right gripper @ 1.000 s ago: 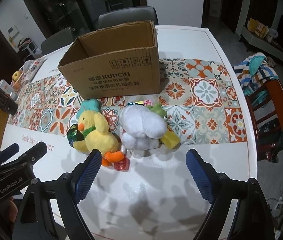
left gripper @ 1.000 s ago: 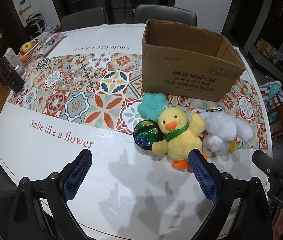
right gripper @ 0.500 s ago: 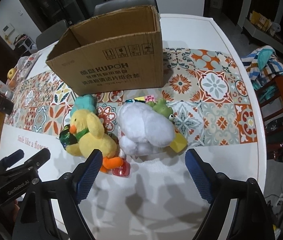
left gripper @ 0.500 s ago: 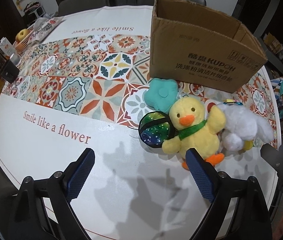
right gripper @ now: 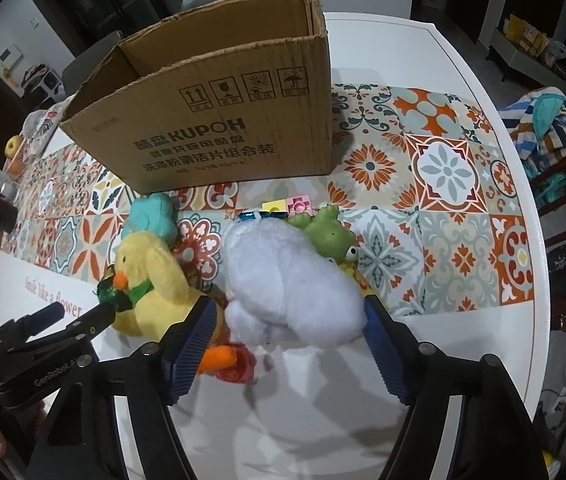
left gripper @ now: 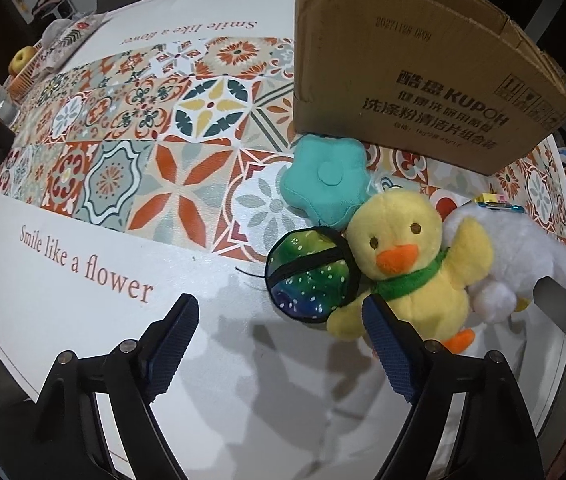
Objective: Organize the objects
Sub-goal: 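Grasp the green-blue ball with the left tool while the right tool grasps the white bunny, then lift the ball and bunny and carry both over the open box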
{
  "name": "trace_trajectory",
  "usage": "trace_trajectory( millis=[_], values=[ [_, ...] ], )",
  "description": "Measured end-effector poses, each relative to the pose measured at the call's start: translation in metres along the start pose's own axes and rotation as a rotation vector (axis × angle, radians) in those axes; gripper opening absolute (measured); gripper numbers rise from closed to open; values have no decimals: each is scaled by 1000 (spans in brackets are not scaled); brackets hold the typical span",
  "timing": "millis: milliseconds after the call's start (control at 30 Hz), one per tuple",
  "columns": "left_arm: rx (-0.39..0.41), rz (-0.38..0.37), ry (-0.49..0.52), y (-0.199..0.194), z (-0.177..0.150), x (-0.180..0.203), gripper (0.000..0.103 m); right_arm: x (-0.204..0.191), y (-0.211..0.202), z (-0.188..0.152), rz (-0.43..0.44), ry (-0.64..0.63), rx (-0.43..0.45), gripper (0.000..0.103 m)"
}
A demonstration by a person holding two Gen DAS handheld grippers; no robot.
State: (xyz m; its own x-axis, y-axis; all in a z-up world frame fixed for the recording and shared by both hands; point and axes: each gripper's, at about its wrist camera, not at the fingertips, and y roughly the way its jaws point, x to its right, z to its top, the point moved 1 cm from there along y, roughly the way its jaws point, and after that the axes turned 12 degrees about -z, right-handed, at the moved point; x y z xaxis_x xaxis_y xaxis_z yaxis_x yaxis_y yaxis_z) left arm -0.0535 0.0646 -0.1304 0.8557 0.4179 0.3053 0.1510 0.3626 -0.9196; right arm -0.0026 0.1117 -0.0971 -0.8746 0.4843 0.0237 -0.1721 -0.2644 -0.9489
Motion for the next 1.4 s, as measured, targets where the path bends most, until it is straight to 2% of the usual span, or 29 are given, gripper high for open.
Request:
trace_trajectory(
  millis=[233, 533, 667, 733, 833, 967, 1067, 1400],
  values=[
    [-38, -12, 26, 18, 9, -2, 82, -3, 12, 6, 12, -58, 0, 71],
    [-68, -93, 53, 31, 17, 4, 81, -11, 28, 9, 20, -125, -19, 68],
    [-89, -113, 54, 41, 20, 6, 67, -13, 31, 10, 25, -158, -17, 64],
    [-103, -113, 60, 46, 22, 6, 64, -14, 32, 10, 29, -166, -14, 63],
    [-99, -115, 72, 49, 24, 6, 62, -16, 33, 10, 47, -193, -10, 55],
    [-101, -121, 80, 48, 24, 5, 61, -19, 32, 8, 74, -213, -16, 45],
    [-91, -112, 97, 42, 21, 2, 61, -20, 28, 6, 78, -232, -3, 42],
    [-15, -133, 140, -2, 17, -3, 61, -14, 4, -1, 142, -264, 21, 41]
  ],
)
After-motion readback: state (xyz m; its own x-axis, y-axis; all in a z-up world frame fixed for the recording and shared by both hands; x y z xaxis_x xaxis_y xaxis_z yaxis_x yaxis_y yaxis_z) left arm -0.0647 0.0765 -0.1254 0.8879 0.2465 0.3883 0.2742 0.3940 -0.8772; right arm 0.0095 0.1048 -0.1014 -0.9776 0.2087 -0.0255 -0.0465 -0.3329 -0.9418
